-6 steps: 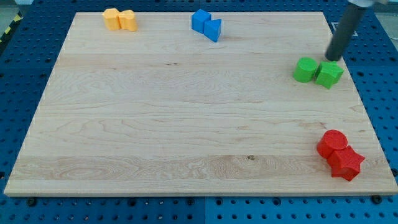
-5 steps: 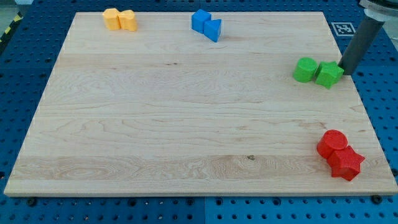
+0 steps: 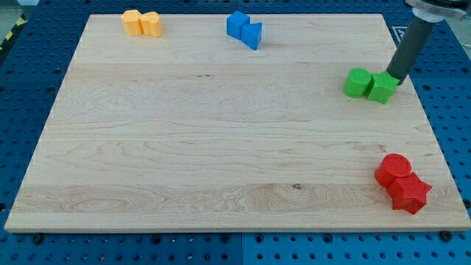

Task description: Slide the green circle towards center

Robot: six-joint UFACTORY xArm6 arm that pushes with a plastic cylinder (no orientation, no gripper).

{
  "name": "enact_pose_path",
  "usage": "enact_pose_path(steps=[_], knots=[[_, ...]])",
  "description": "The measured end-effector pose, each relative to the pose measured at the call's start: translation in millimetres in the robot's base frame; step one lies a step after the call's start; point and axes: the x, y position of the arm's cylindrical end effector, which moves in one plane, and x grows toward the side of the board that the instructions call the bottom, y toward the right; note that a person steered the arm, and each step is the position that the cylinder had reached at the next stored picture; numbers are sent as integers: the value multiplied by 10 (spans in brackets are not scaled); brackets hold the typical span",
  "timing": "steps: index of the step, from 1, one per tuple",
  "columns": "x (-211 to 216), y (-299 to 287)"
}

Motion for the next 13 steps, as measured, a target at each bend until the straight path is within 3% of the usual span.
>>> enact_pose_path(steps=[6,8,10,13], knots=[[288,-212],[35,-545],[53,-755],[65,-1579]])
